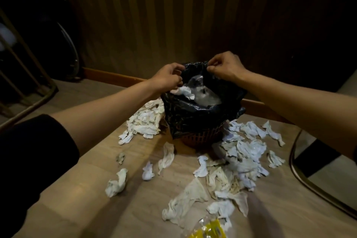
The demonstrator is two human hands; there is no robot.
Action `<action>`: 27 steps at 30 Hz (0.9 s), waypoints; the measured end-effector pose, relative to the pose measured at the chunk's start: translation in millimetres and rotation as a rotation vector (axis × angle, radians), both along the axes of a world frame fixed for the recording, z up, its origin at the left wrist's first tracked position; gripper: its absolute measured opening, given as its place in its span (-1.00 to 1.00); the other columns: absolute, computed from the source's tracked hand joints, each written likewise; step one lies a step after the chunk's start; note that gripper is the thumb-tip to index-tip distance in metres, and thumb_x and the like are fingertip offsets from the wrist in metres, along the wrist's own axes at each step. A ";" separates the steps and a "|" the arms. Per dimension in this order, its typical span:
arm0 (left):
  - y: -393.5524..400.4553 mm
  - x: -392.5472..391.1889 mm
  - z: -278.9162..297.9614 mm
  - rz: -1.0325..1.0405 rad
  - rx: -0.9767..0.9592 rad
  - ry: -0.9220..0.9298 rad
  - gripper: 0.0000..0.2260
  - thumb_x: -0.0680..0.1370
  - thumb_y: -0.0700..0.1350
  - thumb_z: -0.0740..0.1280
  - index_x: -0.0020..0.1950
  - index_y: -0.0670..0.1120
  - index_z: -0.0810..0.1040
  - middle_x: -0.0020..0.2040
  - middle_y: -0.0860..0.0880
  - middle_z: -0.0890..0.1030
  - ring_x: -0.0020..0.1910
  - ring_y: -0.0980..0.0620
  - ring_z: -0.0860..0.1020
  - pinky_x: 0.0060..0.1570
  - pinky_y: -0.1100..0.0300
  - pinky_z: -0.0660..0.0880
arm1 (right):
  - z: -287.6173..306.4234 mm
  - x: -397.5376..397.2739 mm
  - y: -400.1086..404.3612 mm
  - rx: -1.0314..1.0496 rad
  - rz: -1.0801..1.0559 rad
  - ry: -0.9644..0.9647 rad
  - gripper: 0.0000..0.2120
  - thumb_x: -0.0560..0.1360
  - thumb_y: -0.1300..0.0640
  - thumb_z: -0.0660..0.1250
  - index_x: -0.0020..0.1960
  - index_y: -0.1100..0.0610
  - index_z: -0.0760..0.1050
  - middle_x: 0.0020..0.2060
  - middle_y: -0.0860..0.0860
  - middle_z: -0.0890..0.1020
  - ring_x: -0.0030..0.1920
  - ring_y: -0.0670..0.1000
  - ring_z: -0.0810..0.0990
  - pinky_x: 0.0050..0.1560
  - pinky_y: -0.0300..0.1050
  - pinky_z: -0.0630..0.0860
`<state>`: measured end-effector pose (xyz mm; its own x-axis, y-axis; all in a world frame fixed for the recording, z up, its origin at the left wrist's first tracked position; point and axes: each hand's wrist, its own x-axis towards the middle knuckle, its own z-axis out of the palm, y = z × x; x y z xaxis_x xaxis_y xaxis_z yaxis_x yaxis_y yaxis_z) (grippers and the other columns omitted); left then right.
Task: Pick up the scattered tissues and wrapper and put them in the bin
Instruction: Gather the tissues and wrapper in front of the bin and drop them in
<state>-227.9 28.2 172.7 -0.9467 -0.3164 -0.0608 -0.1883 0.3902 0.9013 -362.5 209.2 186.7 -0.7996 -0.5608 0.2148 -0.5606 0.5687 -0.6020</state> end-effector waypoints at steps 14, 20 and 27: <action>-98.1 120.0 -85.3 0.070 -0.420 -0.427 -0.74 0.49 -0.19 0.45 0.16 -0.18 0.57 0.01 -0.19 0.67 -0.07 -0.16 0.66 -0.08 -0.04 0.66 | -27.9 119.2 -90.8 0.049 0.478 0.242 -0.84 0.50 0.05 0.36 0.01 0.06 0.67 -0.17 -0.11 0.61 -0.18 -0.16 0.55 -0.18 -0.29 0.45; -135.8 169.1 -135.2 -0.136 -0.604 -0.722 -0.55 0.46 -0.17 0.49 0.31 -0.16 0.49 0.14 -0.15 0.65 -0.31 -0.08 0.62 -0.34 0.19 0.60 | -109.1 166.9 -117.0 0.335 0.752 0.190 -0.74 0.48 0.02 0.37 0.12 0.10 0.60 -0.05 0.01 0.66 -0.14 -0.07 0.57 -0.11 -0.18 0.46; -154.5 192.8 -201.7 -0.364 -0.864 -0.884 -0.16 0.34 0.01 0.57 0.52 -0.03 0.21 0.39 -0.18 0.35 0.28 -0.18 0.48 0.21 0.05 0.49 | -207.1 162.0 -116.1 0.836 0.649 -0.046 -0.43 0.50 -0.14 0.35 0.37 0.18 0.36 0.24 0.16 0.54 0.20 0.18 0.53 0.06 -0.05 0.51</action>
<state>-35.1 -126.3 -29.1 -0.7296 -0.3009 -0.6141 -0.3493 0.9360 -0.0437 -200.5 93.1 -20.4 -0.2915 -0.8388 -0.4599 -0.8920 0.4120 -0.1861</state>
